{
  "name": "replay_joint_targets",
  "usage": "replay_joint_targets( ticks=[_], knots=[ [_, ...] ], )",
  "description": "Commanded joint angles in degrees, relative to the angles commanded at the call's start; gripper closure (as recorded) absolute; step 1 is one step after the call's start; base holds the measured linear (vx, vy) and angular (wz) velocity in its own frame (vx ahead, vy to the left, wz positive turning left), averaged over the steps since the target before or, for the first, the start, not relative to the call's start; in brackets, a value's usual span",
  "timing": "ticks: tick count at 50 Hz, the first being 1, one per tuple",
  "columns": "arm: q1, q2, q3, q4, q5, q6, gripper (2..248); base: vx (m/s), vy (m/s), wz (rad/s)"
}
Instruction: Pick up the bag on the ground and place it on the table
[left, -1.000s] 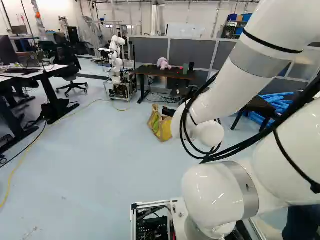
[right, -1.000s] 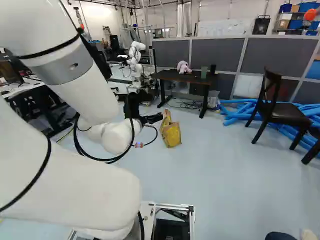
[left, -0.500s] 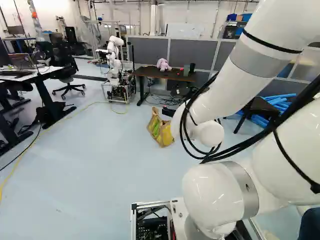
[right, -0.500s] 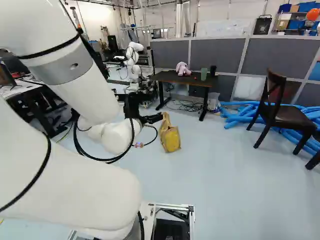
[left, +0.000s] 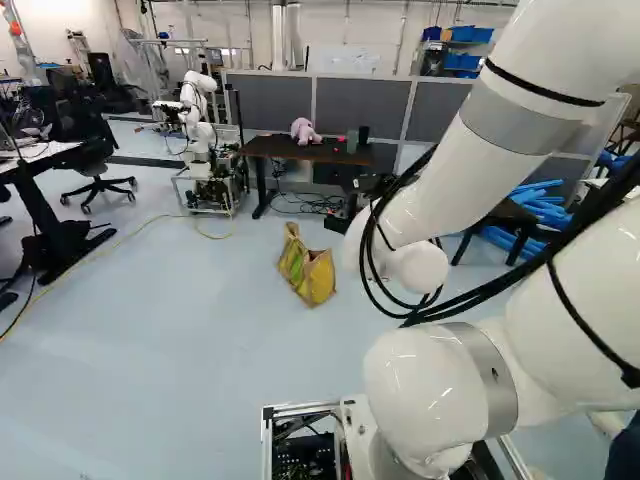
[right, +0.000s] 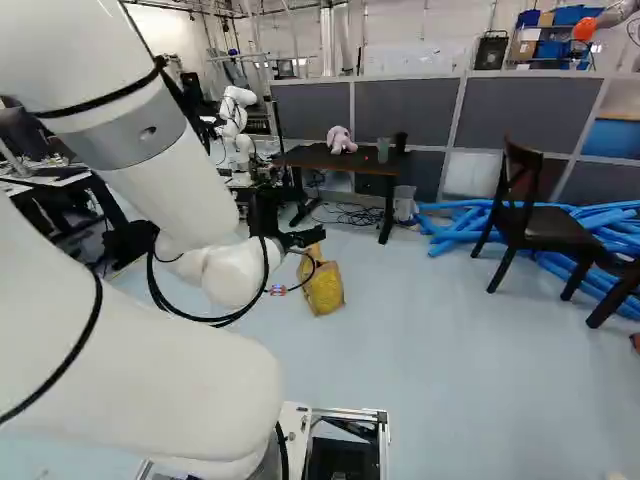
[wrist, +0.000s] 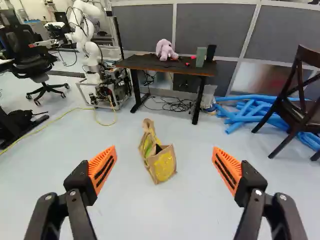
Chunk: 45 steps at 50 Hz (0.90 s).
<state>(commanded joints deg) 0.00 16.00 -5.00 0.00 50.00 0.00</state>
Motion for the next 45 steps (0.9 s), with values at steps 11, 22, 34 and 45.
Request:
replay_joint_targets(
  ticks=[11,22,34,45],
  knots=[
    [0.0,0.0,0.0,0.0,0.0,0.0,3,0.156,-0.003,-0.016],
    [0.0,0.0,0.0,0.0,0.0,0.0,3,0.173,-0.001,-0.017],
    [0.0,0.0,0.0,0.0,0.0,0.0,3,0.206,-0.001,-0.020],
    [0.0,0.0,0.0,0.0,0.0,0.0,3,0.208,0.001,-0.015]
  ],
)
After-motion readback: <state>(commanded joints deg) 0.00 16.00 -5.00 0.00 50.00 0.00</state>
